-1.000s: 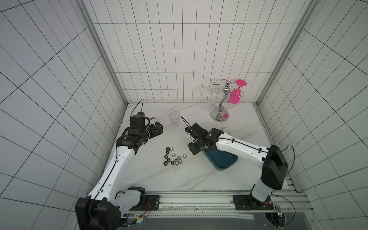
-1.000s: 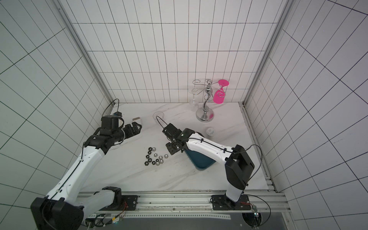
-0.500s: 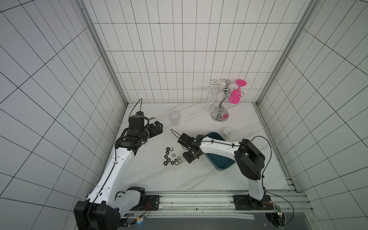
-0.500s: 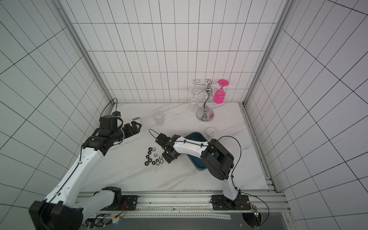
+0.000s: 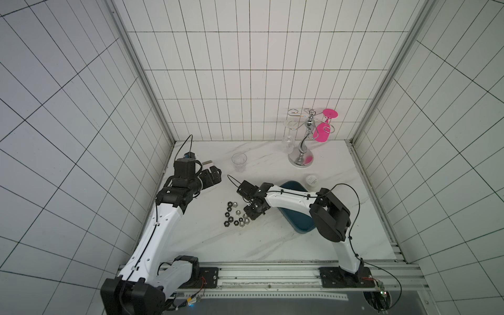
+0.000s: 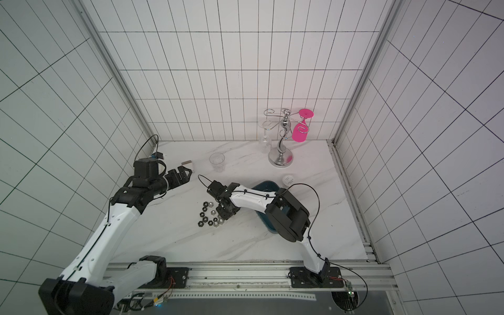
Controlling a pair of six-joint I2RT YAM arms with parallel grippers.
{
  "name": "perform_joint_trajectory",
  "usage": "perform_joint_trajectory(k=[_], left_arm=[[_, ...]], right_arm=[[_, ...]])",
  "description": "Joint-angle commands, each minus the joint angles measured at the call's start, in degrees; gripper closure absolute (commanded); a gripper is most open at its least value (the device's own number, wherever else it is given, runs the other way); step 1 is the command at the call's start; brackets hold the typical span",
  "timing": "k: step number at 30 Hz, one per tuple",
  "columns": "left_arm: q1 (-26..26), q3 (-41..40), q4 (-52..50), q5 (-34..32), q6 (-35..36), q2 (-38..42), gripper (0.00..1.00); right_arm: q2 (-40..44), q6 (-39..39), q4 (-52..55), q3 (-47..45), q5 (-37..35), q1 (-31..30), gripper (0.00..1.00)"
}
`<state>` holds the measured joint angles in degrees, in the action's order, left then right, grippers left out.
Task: Put the nuts on the desktop into the storage box
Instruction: Pick up the nut from the center of the board, then place the nut in the storage box.
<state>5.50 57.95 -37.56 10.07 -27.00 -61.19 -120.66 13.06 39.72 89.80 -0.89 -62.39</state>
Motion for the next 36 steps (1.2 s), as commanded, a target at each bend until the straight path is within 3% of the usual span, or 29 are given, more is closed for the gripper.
perform_joint_trajectory(k=[1,14,24,30,36], left_arm=[[-0.6,1.4,-0.8,-0.5,1.2,1.4,0.02],[-0.7,2.8,-1.0,0.3,0.6,0.7,0.02],[-0.6,2.6,-0.9,0.6,0.3,0.1,0.02],[-0.5,2.6,-0.7,0.5,0.3,0.0,0.02],[-0.5,2.0,-0.5,0.4,0.0,-0.1,0.02]], right_arm=[[-1.2,0.1,1.7,1.5,0.2,-0.5,0.79],[13.6,2.2,2.0,-0.8,-2.0,4.2,0.81],[27.6,2.7,3.7,-15.0,-0.4,18.3,0.80],[28.6,2.4,1.0,-23.3,1.9,24.3,0.80],[24.2,3.6,-4.1,-27.2,4.8,26.2,0.81]])
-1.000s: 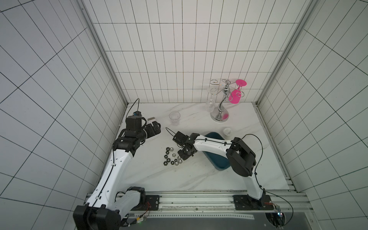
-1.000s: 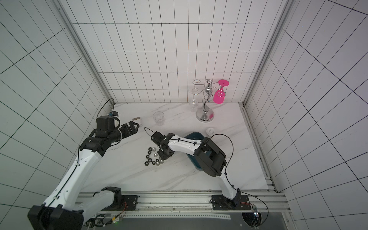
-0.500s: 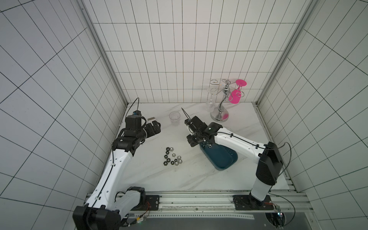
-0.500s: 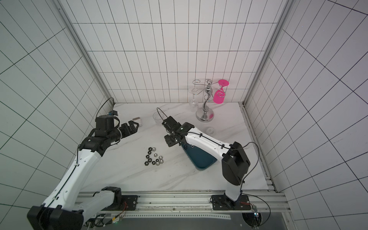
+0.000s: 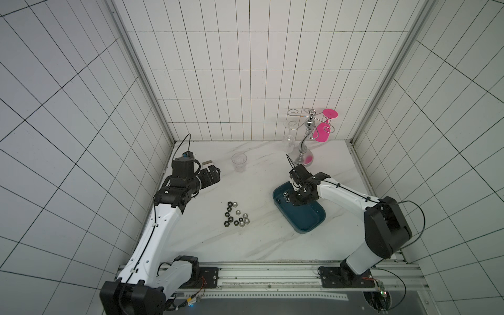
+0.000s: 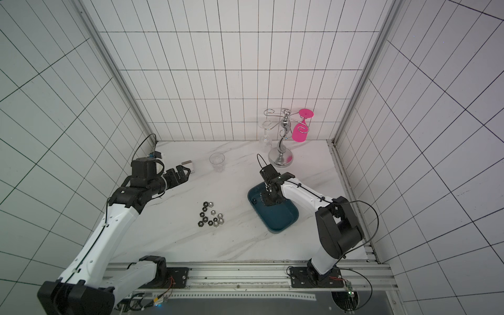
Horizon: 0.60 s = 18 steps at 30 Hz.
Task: Put the nuts on the desktop into the storage box
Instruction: Place the nut in the storage box.
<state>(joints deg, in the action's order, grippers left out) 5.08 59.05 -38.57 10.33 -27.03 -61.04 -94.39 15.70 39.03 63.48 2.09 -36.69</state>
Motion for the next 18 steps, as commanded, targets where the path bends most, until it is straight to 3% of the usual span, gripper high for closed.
perform_joint_trajectory(k=[1,9,14,18], left_arm=[[-0.1,0.9,0.4,0.1,0.0,-0.2,0.02],[-0.1,0.5,0.9,-0.1,-0.1,-0.5,0.02],[0.2,0.4,1.5,0.3,-0.6,-1.2,0.02],[0.5,0.3,1.5,0.1,-0.5,-1.1,0.02]], right_arm=[[-2.8,1.1,-3.7,-0.9,2.1,0.5,0.81],[-6.8,0.2,-3.8,1.4,3.6,0.4,0.77],[-7.3,-0.4,-1.4,4.2,3.2,0.3,0.62],[-3.6,-0.4,0.4,5.5,2.5,0.2,0.58]])
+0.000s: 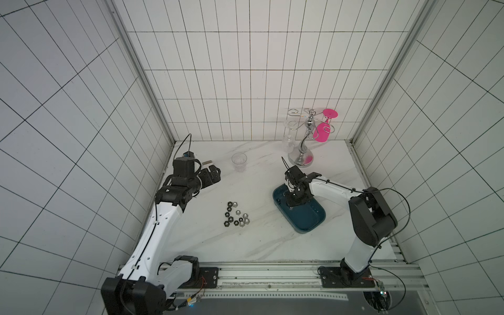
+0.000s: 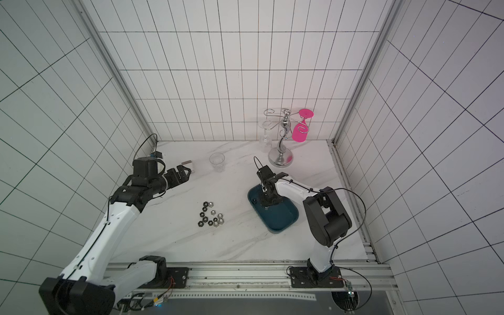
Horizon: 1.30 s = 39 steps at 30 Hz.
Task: Put the nuts on the desktop into the storage box
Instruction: Place the nut in the storage box, then pick up the nut from the center of the board.
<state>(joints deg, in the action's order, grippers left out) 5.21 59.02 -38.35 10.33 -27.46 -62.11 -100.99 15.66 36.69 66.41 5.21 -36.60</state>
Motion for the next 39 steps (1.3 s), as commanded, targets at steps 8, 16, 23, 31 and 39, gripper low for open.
perform_joint_trajectory(k=[8,16,23,31,39], left_arm=[[1.0,-0.2,2.4,0.1,-0.9,-0.2,0.02],[1.5,-0.2,2.1,-0.5,-0.8,0.0,0.02],[1.4,-0.2,1.5,-1.1,0.1,0.4,0.02],[0.8,0.0,0.7,-1.6,1.3,0.8,0.02],[-0.4,0.3,0.2,-1.2,2.2,1.2,0.02]], right_arm=[[14.8,-5.3,2.6,4.1,-1.6,-8.7,0.53],[8.2,-6.9,0.5,5.0,0.2,-21.0,0.52],[-2.2,-6.9,-0.6,8.8,-1.4,-27.1,0.52],[-10.9,-7.4,-0.5,14.0,-1.9,-29.2,0.52],[-17.4,-7.9,0.7,18.8,-2.4,-29.8,0.53]])
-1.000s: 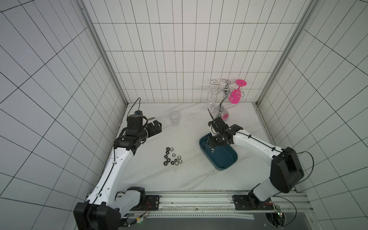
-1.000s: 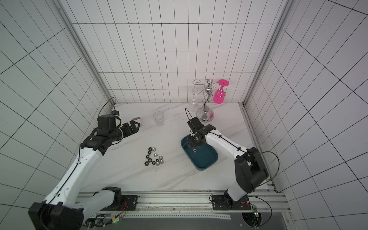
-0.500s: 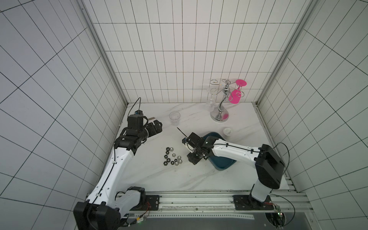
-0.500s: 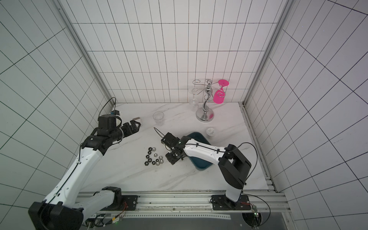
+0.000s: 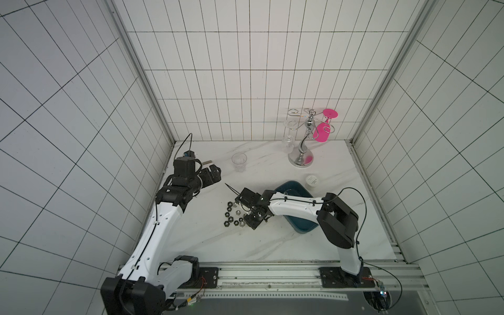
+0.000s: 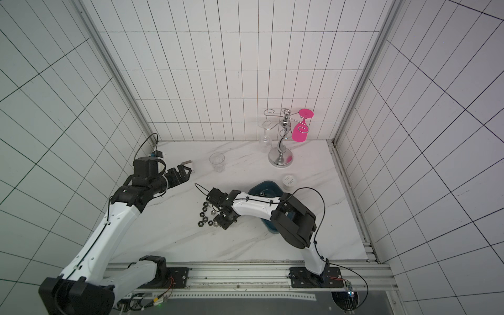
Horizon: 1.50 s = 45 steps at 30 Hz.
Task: Put the nuts on the desktop into the storage box
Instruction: Pick up the nut from the center of the board, then place the nut in the storage box.
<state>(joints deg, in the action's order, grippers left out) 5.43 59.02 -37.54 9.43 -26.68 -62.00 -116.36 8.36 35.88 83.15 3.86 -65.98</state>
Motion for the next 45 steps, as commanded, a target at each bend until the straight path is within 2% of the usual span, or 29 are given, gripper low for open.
perform_joint_trajectory(k=[1,10,14,16,23,29,35,40,45], left_arm=[[-0.8,0.3,-0.8,-0.2,1.5,1.2,0.02],[-2.3,0.7,-1.5,0.3,2.0,1.7,0.02],[-2.3,0.8,-1.6,0.4,2.0,1.8,0.02],[-2.3,0.7,-1.6,0.4,2.1,2.0,0.02],[-2.3,0.6,-1.8,0.1,2.2,1.9,0.02],[-2.2,0.5,-1.8,0.4,1.8,1.9,0.02],[-1.6,0.4,-1.8,0.5,1.4,1.6,0.02],[-1.3,0.3,-1.4,0.3,1.0,1.5,0.02],[-1.2,0.2,-1.2,0.0,0.9,1.3,0.02]], right_arm=[[-2.5,-0.6,1.5,2.5,-1.0,-0.5,0.54],[-5.0,-1.0,2.2,5.9,-1.2,-1.2,0.58],[-4.5,-1.0,2.3,6.1,-1.8,-1.2,0.73],[-3.1,-0.8,2.5,5.7,-3.3,-1.2,0.77],[6.4,1.4,2.5,2.9,-9.6,-0.3,0.78],[18.6,6.9,-2.4,-7.8,-10.5,7.2,0.77],[26.6,10.9,-3.0,-19.3,-10.3,19.3,0.77],[27.7,11.5,-1.2,-24.3,-8.6,26.5,0.76],[24.9,10.0,-0.8,-26.1,-6.6,27.6,0.74]])
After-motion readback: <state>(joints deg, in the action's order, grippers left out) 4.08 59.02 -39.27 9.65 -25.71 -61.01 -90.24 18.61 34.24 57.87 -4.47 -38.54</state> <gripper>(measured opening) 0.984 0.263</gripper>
